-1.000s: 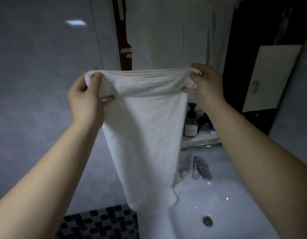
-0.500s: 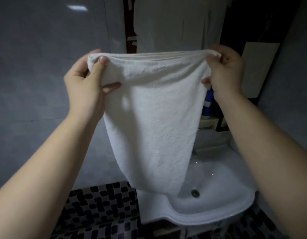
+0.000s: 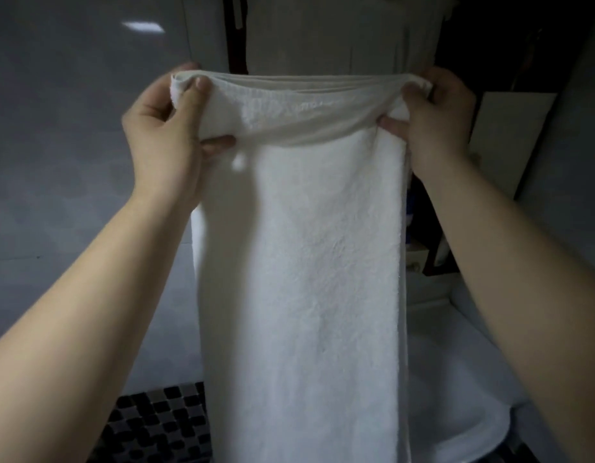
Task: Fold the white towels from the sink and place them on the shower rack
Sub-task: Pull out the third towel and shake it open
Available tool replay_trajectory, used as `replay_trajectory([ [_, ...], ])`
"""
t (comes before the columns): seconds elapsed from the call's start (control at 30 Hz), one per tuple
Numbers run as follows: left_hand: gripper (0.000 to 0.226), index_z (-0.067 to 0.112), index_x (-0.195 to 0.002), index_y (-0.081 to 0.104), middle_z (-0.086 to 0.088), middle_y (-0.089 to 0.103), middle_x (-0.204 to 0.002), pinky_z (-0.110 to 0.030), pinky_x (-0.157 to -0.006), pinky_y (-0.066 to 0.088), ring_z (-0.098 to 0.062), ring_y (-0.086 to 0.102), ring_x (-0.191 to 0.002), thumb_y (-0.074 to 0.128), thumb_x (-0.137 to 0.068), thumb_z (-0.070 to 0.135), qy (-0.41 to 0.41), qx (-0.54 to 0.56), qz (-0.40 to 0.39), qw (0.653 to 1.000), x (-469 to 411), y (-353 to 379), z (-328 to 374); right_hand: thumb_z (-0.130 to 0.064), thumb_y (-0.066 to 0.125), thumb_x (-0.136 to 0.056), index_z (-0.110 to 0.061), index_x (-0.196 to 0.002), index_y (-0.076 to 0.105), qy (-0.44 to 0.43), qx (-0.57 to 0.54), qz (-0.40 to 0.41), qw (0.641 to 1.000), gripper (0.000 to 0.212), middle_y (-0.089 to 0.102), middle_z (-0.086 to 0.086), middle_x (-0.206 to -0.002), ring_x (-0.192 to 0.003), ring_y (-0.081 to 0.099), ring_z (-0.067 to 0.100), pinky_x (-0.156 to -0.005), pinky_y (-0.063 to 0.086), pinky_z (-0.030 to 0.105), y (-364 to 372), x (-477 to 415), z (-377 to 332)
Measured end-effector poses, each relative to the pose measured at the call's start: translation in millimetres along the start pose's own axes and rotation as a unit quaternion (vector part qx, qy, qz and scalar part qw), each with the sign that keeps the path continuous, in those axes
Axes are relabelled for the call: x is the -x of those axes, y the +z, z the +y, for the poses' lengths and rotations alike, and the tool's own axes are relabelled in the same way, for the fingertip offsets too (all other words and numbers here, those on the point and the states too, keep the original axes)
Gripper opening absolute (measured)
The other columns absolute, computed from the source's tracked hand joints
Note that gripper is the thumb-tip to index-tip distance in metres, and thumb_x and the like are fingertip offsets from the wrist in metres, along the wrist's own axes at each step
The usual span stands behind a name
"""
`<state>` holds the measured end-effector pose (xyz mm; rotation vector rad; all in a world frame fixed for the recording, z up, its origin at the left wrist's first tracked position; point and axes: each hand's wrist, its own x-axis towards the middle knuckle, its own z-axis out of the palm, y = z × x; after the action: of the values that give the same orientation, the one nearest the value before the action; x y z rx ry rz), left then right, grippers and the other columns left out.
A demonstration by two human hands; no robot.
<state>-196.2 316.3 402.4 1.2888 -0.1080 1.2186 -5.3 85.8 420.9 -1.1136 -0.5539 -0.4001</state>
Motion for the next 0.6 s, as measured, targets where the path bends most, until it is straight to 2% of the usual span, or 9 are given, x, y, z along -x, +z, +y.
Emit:
replay_trajectory([
  [0.07,0.011,0.025,-0.093,0.077,0.008,0.07,-0.084,-0.057,-0.068,0.06,-0.022,0.072,-0.088,0.072,-0.087,0.033,0.0,-0.016,-0.003,1.0,-9.2,2.2,-18.6,-0.019,0.069,-0.079,-0.009,-0.119,0.069,0.013,0.016,-0.014,1.0,0.041,0.063,0.01,-0.129,-0.119,0.06,0.025,-0.08,0.063,0.043,-0.9,-9.1,18.8],
  [0.17,0.009,0.026,-0.088,0.077,0.007,0.07,-0.084,-0.069,-0.069,0.057,-0.023,0.071,-0.086,0.07,-0.089,0.033,-0.008,-0.037,-0.001,0.999,-28.2,8.6,-55.6,-0.01,0.067,-0.086,-0.008,-0.12,0.068,0.045,-0.014,-0.018,0.999,0.034,0.062,0.01,-0.128,-0.12,0.059,0.026,-0.081,0.062,0.045,-0.1,-30.9,55.4],
  [0.27,0.011,0.026,-0.091,0.077,0.006,0.073,-0.089,-0.064,-0.07,0.06,-0.026,0.073,-0.095,0.07,-0.088,0.035,-0.032,-0.039,0.001,0.999,-38.8,10.9,-89.7,-0.005,0.063,-0.09,-0.017,-0.109,0.067,0.056,0.003,-0.023,0.998,0.023,0.061,0.009,-0.125,-0.12,0.059,0.025,-0.08,0.063,0.044,1.1,-43.0,83.3],
  [0.37,0.019,0.021,-0.101,0.075,0.001,0.074,-0.098,-0.056,-0.074,0.061,-0.028,0.072,-0.105,0.071,-0.087,0.033,-0.07,-0.031,0.01,0.997,-41.4,6.2,-126.0,-0.001,0.059,-0.096,-0.017,-0.11,0.067,0.101,-0.008,-0.023,0.995,0.023,0.058,0.008,-0.126,-0.115,0.059,0.022,-0.073,0.063,0.035,-3.0,-46.5,115.2],
  [0.47,0.015,0.024,-0.098,0.077,0.0,0.076,-0.1,-0.055,-0.078,0.061,-0.027,0.071,-0.106,0.073,-0.086,0.032,-0.105,-0.031,0.011,0.994,-34.7,-5.1,-155.1,-0.001,0.059,-0.097,-0.015,-0.112,0.066,0.147,-0.009,-0.028,0.989,0.021,0.056,0.01,-0.132,-0.118,0.057,0.023,-0.076,0.063,0.037,-10.5,-41.2,144.7],
  [0.6,0.011,0.027,-0.096,0.079,0.003,0.075,-0.102,-0.051,-0.077,0.062,-0.022,0.072,-0.105,0.073,-0.088,0.028,-0.14,-0.04,0.024,0.989,-14.2,-24.3,-184.7,-0.003,0.064,-0.095,-0.017,-0.111,0.067,0.172,0.017,-0.042,0.984,0.021,0.06,0.005,-0.124,-0.117,0.059,0.022,-0.081,0.062,0.039,-24.1,-22.7,177.9],
])
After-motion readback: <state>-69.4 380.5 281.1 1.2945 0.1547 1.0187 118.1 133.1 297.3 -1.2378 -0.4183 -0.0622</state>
